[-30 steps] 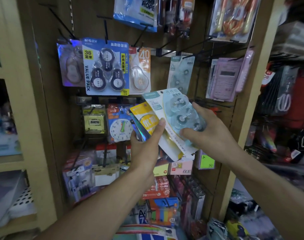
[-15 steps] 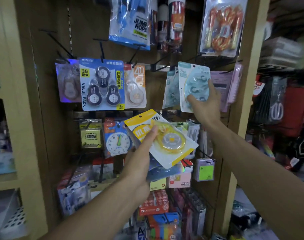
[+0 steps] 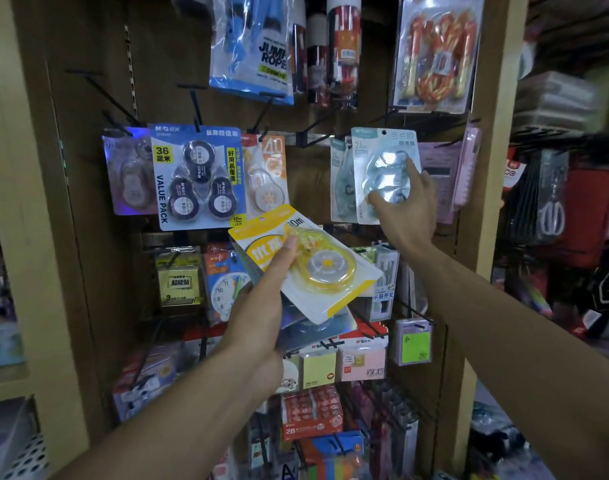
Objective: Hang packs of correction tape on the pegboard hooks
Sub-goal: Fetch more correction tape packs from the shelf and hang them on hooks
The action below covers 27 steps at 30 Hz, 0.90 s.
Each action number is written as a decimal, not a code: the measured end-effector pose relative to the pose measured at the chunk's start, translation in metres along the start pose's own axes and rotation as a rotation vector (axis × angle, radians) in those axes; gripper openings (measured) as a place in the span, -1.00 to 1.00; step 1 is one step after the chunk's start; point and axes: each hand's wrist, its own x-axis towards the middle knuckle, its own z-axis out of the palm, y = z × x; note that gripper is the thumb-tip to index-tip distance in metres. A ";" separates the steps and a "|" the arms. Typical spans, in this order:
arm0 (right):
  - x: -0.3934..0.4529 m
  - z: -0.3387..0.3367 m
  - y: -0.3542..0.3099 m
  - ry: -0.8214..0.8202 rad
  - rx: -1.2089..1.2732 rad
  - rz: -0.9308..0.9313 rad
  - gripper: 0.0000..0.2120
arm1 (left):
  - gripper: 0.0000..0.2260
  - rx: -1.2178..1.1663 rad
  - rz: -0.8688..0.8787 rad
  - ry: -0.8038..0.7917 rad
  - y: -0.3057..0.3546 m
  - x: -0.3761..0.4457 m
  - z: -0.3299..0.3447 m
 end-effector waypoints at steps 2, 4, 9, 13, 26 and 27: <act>0.008 0.002 0.000 -0.021 -0.015 0.019 -0.13 | -0.46 0.005 0.015 -0.008 0.002 0.000 0.001; 0.015 0.006 0.001 -0.074 -0.025 0.044 -0.11 | -0.49 0.025 0.020 -0.013 0.003 0.001 0.001; 0.043 0.021 0.004 -0.188 0.002 0.106 -0.05 | -0.45 0.076 0.016 -0.026 0.004 0.003 -0.002; 0.068 0.040 0.005 -0.275 -0.062 0.108 -0.11 | -0.65 0.055 0.031 -0.083 0.007 0.006 -0.005; 0.035 0.053 -0.025 -0.133 0.046 -0.040 -0.20 | -0.78 0.152 0.200 0.067 -0.004 0.048 -0.040; 0.014 0.039 -0.038 -0.158 0.172 -0.071 -0.29 | -0.74 0.180 0.119 0.016 -0.004 0.035 -0.036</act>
